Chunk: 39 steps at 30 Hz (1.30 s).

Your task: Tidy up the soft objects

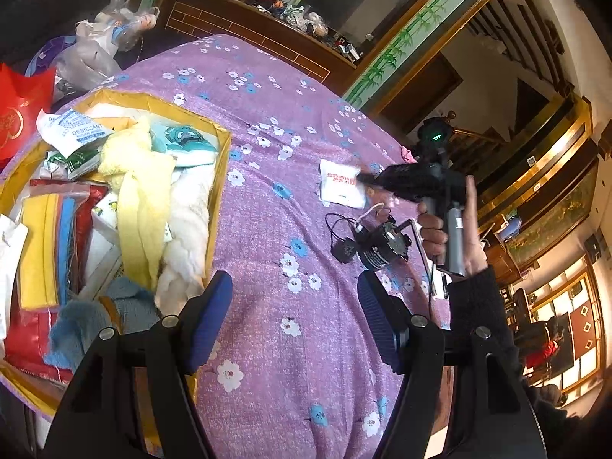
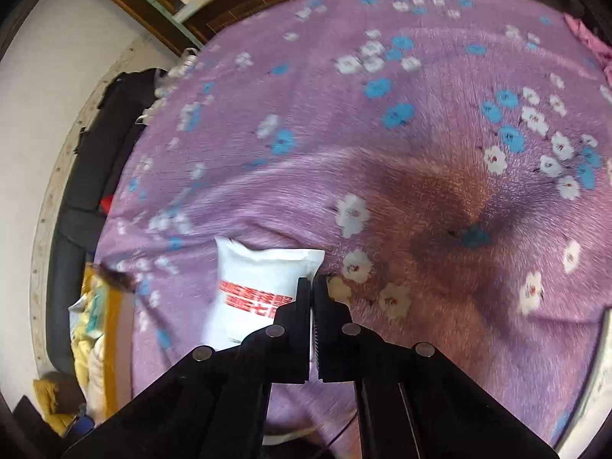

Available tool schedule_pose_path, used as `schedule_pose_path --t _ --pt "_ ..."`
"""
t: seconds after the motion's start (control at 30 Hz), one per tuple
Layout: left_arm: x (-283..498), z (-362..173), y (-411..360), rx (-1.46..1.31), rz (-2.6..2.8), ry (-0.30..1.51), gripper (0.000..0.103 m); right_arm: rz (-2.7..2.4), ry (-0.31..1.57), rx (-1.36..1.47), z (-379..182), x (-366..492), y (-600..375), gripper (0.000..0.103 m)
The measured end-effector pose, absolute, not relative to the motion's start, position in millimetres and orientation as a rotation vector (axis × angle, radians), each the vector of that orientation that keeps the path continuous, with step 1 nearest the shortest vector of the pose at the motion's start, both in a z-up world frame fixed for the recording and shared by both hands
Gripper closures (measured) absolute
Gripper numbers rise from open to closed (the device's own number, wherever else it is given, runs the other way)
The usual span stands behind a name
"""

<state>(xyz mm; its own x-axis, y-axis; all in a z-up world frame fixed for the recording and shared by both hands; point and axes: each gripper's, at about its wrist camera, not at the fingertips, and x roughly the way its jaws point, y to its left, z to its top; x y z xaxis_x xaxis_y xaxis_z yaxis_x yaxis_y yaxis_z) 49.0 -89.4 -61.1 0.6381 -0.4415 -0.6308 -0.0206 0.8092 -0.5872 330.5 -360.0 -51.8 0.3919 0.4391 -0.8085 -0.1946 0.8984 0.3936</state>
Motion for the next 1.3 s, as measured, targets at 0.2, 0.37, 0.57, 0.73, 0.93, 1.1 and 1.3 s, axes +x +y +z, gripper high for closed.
schedule_pose_path --t 0.2,0.37,0.57,0.73,0.93,1.1,1.3 --pt "42.2 -60.3 -90.5 -0.624 -0.259 0.850 0.036 0.498 0.892 0.148 17.9 252.3 -319.8 0.103" --pt "32.8 -61.6 -88.5 -0.669 -0.285 0.835 0.036 0.632 0.803 0.113 37.4 179.0 -282.2 0.103" --pt "28.8 -71.4 -75.0 -0.788 -0.338 0.802 0.036 0.840 0.835 0.215 13.4 122.2 -269.3 0.103" --pt "21.9 -83.2 -66.2 -0.909 -0.481 0.790 0.037 0.956 0.903 0.310 -27.7 105.1 -258.6 0.103" --pt "-5.0 -78.7 -41.4 -0.956 -0.484 0.744 0.038 1.038 0.978 0.378 -49.6 121.4 -224.7 0.103" --pt "-32.9 -58.3 -2.7 -0.959 -0.412 0.636 0.038 1.132 0.922 0.343 -26.8 121.8 -172.3 0.103" --pt "-40.6 -72.6 27.5 -0.910 -0.194 0.630 0.038 1.067 0.930 0.305 -36.2 145.8 -117.2 0.102"
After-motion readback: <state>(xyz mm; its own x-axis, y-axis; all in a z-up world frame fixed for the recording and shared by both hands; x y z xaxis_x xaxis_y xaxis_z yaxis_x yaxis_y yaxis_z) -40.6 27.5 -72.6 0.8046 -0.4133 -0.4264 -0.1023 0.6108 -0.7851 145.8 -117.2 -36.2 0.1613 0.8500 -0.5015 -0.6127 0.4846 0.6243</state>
